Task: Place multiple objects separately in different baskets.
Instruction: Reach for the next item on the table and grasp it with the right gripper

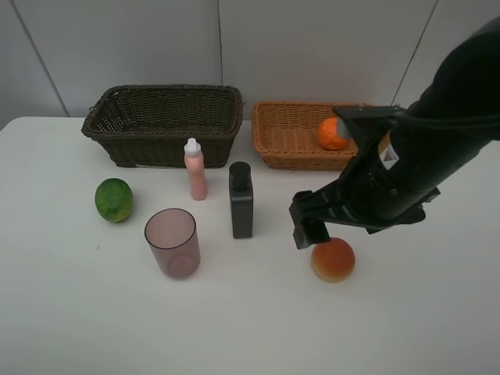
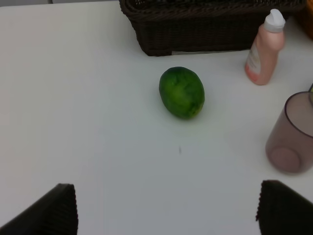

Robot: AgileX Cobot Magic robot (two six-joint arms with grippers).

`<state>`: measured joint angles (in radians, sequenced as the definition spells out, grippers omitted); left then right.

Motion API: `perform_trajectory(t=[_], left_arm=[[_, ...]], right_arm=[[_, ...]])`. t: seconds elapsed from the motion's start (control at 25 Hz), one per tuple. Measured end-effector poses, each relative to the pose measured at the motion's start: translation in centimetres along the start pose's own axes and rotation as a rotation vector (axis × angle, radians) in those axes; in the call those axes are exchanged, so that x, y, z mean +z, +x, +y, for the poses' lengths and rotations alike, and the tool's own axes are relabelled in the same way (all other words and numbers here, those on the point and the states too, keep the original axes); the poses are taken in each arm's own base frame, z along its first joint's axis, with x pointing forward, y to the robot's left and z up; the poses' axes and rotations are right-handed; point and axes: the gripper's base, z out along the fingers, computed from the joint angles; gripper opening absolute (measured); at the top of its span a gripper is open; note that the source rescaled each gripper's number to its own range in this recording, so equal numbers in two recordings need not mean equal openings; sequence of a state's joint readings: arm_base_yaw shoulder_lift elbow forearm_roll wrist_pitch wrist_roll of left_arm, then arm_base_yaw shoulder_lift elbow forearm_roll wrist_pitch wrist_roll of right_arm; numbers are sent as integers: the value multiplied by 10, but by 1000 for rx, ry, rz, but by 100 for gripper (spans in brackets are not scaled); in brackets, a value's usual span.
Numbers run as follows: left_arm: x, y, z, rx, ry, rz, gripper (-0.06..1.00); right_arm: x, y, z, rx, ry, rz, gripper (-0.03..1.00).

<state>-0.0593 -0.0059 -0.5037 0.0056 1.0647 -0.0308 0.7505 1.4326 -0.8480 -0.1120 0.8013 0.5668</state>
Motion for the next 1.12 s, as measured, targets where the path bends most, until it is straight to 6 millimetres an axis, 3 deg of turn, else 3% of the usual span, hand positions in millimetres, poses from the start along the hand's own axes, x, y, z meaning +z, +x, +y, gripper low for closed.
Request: perform_trajectory(t=[0.32, 0.64, 1.12], left_arm=[[0, 0, 0, 0, 0, 0, 95], [0, 0, 0, 0, 0, 0, 95], [0, 0, 0, 0, 0, 0, 95]], right_arm=[[24, 0, -1, 76, 46, 17, 100], [59, -13, -25, 185, 113, 68, 100], [97, -12, -22, 196, 112, 117, 100]])
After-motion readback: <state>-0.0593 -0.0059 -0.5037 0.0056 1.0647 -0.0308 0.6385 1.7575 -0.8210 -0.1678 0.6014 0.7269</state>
